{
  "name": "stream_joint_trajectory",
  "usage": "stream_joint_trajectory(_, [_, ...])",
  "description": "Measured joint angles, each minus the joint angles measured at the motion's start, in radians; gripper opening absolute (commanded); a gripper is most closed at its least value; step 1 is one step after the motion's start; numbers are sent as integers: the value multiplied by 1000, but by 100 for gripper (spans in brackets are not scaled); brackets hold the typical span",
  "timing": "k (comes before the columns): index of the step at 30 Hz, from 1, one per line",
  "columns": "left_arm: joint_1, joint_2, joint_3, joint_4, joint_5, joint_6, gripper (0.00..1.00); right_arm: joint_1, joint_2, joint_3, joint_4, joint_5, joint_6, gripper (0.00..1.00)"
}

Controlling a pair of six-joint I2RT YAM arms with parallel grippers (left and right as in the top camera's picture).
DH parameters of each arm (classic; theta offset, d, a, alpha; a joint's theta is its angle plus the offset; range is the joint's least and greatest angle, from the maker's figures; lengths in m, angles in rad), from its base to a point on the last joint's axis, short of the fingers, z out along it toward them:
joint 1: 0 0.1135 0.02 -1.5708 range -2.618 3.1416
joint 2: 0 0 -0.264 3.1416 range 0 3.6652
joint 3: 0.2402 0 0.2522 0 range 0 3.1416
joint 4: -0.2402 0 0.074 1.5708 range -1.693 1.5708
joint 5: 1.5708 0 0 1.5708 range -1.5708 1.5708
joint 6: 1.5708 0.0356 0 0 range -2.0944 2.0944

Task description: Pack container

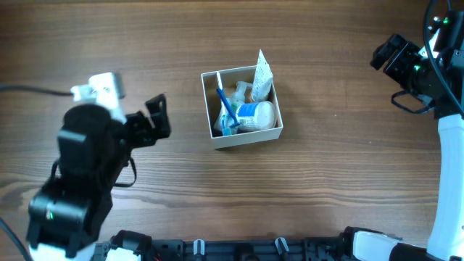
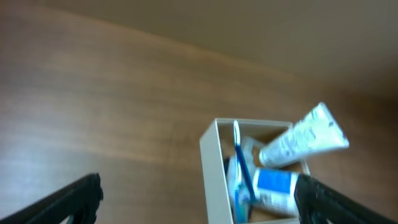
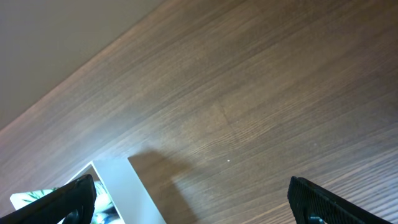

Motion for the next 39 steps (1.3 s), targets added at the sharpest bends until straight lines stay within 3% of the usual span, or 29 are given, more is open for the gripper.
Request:
stream_joint_trajectory(6, [123,-215,-315,160,95,50,100,0,0,0,0,0,0,100])
stream_joint_trajectory(20, [136,-630,-858,295,165,69,100,0,0,0,0,0,0,100])
stream_joint_trajectory(27, [136,-742,-951,298,173,69,100,0,1,0,0,0,0,100])
stream_joint_trajectory(39, [136,-798,-955,304,177,69,100,0,1,0,0,0,0,100])
